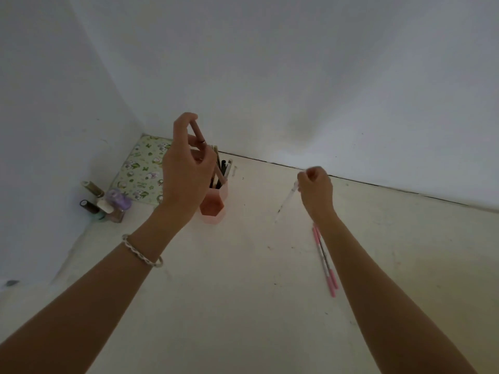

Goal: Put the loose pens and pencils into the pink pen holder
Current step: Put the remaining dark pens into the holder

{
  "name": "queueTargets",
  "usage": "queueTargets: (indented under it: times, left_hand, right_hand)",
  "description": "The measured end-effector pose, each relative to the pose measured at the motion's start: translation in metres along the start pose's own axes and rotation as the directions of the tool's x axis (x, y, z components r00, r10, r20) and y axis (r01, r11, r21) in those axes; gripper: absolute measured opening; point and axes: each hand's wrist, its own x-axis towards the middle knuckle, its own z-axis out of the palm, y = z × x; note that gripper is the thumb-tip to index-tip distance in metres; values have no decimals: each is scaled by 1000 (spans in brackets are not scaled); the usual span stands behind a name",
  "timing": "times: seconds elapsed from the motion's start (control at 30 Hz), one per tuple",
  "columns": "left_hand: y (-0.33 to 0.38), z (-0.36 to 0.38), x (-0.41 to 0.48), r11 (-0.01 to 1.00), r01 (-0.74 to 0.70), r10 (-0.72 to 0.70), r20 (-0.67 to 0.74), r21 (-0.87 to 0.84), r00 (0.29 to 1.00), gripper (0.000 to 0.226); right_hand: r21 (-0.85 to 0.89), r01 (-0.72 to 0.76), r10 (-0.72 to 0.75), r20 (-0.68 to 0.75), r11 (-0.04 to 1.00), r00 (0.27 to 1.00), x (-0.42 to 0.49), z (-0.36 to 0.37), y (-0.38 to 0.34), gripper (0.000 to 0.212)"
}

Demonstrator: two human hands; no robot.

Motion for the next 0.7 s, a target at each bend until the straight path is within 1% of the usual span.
queueTargets:
  times: [0.03, 0.07, 0.1, 0.17, 0.27, 0.33, 0.37, 0.4, 0.47, 0.53, 0.57, 0.63, 0.7]
  left_hand:
    - [-2, 0, 4, 999, -20, 20, -14, 34, 1000, 46]
    - [-5, 0, 7, 995, -39, 41, -13, 87, 999, 46]
    - [-9, 0, 10, 984, -66, 66, 3, 163, 998, 45]
    - [-16, 3, 10, 931, -150, 132, 74, 332, 988, 43]
    - [-31, 9, 6, 803, -281, 203, 201, 526, 958, 40]
    - [-39, 10, 4, 710, -309, 218, 220, 632, 951, 42]
    - [-42, 8, 6, 686, -314, 237, 205, 656, 949, 41]
    - [-44, 7, 10, 687, -316, 250, 195, 655, 948, 39]
    - [-45, 6, 18, 735, -326, 236, 226, 594, 945, 31]
    - [-43, 5, 18, 760, -341, 221, 274, 554, 936, 24]
    - [-43, 5, 16, 750, -353, 225, 287, 559, 931, 19]
    - [-47, 5, 9, 695, -381, 238, 305, 610, 922, 11]
    - [-49, 3, 3, 667, -373, 269, 259, 645, 928, 21]
  right_hand:
    - [96, 44, -42, -26, 994, 999, -1, 1, -10, 6]
    - [173, 85, -77, -54, 981, 996, -2, 2, -20, 11]
    - [232, 121, -103, -85, 965, 991, -4, 4, -27, 15]
    - [316, 183, -145, -142, 931, 979, -9, 9, -39, 16]
    - [368, 242, -189, -176, 898, 966, -20, 19, -46, 15]
    - [360, 285, -234, -179, 888, 956, -29, 28, -47, 15]
    - [353, 311, -264, -177, 882, 948, -33, 34, -48, 15]
    - [337, 339, -297, -172, 878, 939, -37, 40, -48, 14]
    - [295, 380, -346, -162, 876, 924, -43, 50, -48, 13]
    - [280, 394, -362, -161, 875, 918, -46, 58, -50, 14]
    - [284, 400, -365, -170, 871, 915, -48, 60, -51, 14]
    - [297, 418, -376, -190, 858, 907, -49, 62, -54, 13]
    - [311, 438, -390, -205, 844, 898, -50, 63, -55, 13]
